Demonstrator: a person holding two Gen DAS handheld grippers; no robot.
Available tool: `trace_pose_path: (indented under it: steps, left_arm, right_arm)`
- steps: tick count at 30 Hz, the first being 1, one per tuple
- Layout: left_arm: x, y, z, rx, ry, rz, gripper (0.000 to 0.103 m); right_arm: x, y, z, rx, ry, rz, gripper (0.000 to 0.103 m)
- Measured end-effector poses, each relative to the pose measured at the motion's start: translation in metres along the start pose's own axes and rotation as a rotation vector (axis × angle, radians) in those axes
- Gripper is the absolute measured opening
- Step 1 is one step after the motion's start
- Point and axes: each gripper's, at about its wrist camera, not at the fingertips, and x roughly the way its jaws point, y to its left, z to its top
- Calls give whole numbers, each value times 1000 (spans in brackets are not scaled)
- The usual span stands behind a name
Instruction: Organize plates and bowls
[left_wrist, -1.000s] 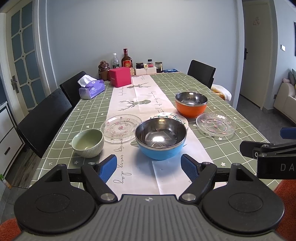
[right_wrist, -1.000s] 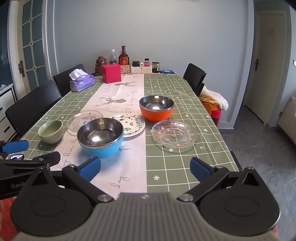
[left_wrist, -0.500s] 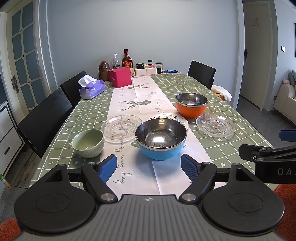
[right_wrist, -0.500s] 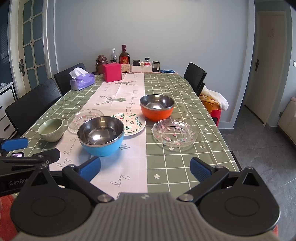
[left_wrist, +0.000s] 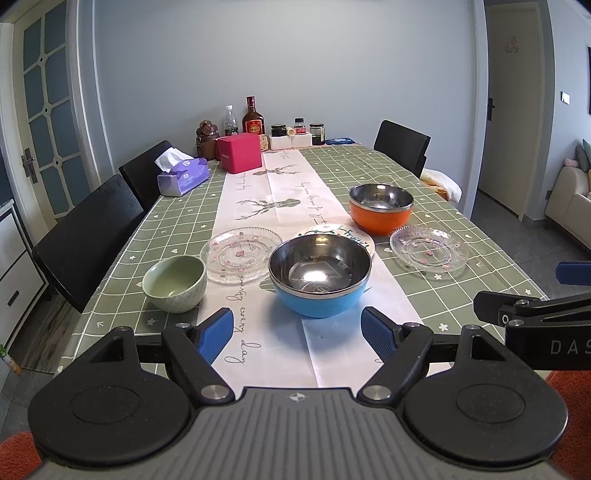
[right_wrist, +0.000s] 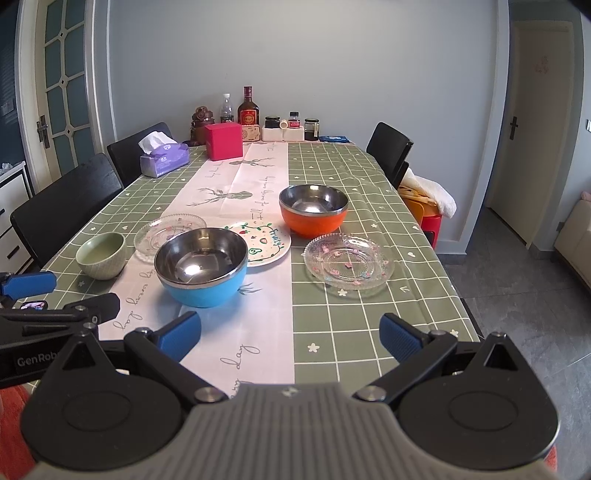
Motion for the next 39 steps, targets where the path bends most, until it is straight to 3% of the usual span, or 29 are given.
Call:
trace_pose_path:
  steps: [21,26,32,39]
  left_arm:
    - [0,0,-5,-20,11,-8,92]
    - [2,7,-4,-53,11,-53,90]
    - [11,15,0,-59,23,-82,83]
    - [40,22,16,-47,16,-149,76]
  right_arm:
    - [4,3,-2,-3,9,2,100]
    - [5,2,-3,2,11,7,100]
    - [12,-3,-3,29,-24,76,100]
    - [47,-2,18,31,29,163,99]
